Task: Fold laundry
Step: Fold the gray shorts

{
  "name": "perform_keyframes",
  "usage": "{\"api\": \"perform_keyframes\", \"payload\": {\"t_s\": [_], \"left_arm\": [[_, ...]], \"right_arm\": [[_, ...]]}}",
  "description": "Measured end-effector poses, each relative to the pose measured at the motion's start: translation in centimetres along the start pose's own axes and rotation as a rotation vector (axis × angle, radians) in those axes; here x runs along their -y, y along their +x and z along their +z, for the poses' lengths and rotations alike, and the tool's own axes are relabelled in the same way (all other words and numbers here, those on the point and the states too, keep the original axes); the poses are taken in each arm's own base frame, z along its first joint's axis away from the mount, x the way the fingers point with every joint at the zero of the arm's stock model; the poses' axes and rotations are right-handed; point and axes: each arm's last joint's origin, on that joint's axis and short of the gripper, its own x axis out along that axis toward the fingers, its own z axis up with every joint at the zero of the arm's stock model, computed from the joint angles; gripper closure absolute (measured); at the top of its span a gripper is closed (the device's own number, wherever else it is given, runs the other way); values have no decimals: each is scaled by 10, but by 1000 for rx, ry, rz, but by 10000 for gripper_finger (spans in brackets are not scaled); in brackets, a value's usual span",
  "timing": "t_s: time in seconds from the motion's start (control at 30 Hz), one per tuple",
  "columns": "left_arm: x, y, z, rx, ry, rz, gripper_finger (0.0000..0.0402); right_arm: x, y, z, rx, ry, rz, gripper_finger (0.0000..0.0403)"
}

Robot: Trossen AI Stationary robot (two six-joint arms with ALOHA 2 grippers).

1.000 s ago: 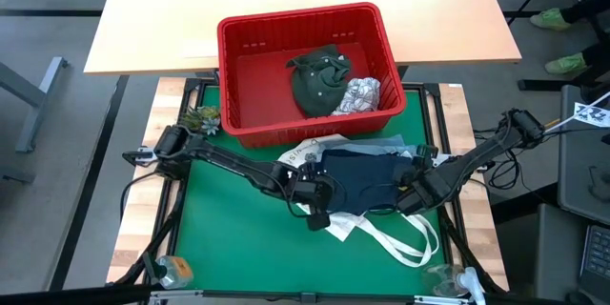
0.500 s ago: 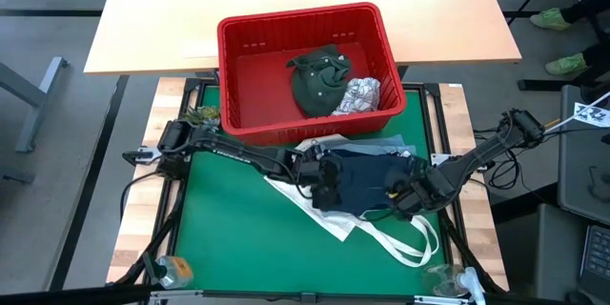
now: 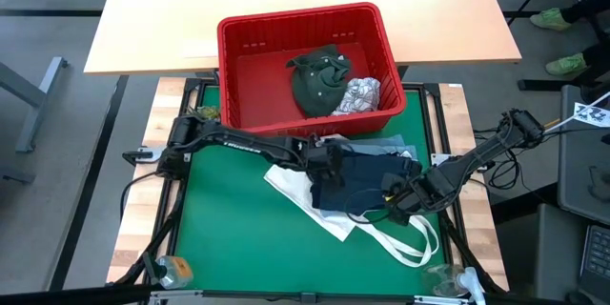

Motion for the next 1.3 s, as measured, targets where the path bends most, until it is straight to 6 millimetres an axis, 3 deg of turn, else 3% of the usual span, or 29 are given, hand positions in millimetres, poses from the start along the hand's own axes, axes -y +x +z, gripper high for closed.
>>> {"api": "perform_keyframes", "payload": {"t_s": [0.33,0.63,1.0,1.3], "left_arm": [[-12,23,-6,-55,-7,46,281],[-14,30,-10,-83,1,64,281],[-14,29,-10,-82,0,58,281],[-10,1,7,-114,-20,-133,281]], "right_arm": [[-1,1,0,-8,48,9,249],[-12,22,-18,-10,39,65,249],[-23,17,-33,23,1,69,249],[-23,17,-33,23,25,74,249]]}}
